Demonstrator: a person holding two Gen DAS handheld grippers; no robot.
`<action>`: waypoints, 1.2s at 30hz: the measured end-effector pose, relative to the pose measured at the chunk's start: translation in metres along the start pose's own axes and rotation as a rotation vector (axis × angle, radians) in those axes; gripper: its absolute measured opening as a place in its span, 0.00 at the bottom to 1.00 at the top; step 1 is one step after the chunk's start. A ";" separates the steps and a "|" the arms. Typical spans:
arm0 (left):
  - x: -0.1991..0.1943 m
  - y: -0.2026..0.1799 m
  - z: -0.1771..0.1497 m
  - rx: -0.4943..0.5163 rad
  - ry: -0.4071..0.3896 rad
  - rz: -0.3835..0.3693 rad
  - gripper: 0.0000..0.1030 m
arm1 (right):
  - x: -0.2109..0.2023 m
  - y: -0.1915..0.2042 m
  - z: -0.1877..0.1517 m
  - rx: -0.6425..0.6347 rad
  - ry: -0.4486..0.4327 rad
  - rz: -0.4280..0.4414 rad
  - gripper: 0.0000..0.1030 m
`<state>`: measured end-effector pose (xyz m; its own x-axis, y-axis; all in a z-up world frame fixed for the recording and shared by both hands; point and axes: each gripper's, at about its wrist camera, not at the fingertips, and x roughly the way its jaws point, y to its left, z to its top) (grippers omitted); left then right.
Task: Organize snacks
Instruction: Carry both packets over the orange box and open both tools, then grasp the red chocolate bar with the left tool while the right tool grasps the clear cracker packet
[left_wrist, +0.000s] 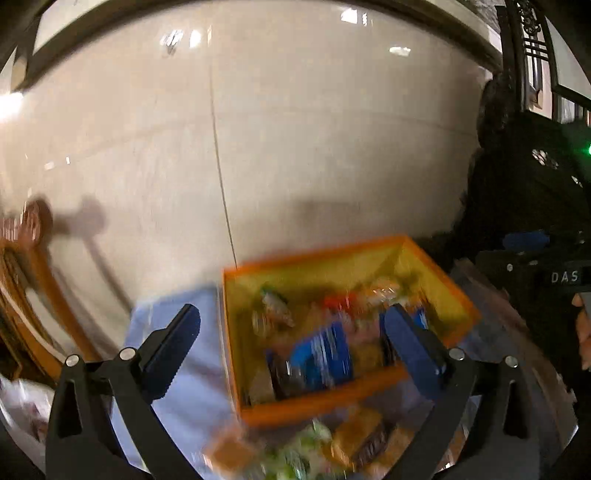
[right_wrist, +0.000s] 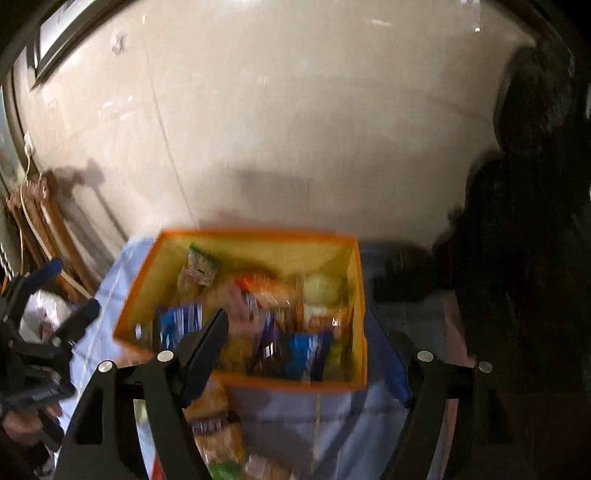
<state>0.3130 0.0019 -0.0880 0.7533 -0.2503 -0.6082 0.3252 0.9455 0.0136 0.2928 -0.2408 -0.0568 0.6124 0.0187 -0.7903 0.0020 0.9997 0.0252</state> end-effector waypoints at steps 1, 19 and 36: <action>-0.005 0.001 -0.013 -0.014 0.018 -0.013 0.96 | 0.001 0.000 -0.018 0.005 0.025 0.001 0.76; -0.021 -0.060 -0.229 0.123 0.285 -0.035 0.96 | 0.080 0.026 -0.192 0.137 0.311 -0.099 0.82; -0.015 -0.057 -0.262 0.150 0.330 -0.115 0.23 | 0.087 0.055 -0.224 0.012 0.317 -0.045 0.75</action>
<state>0.1336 0.0063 -0.2874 0.4902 -0.2490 -0.8353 0.4953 0.8681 0.0319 0.1692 -0.1801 -0.2613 0.3348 -0.0194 -0.9421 0.0337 0.9994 -0.0086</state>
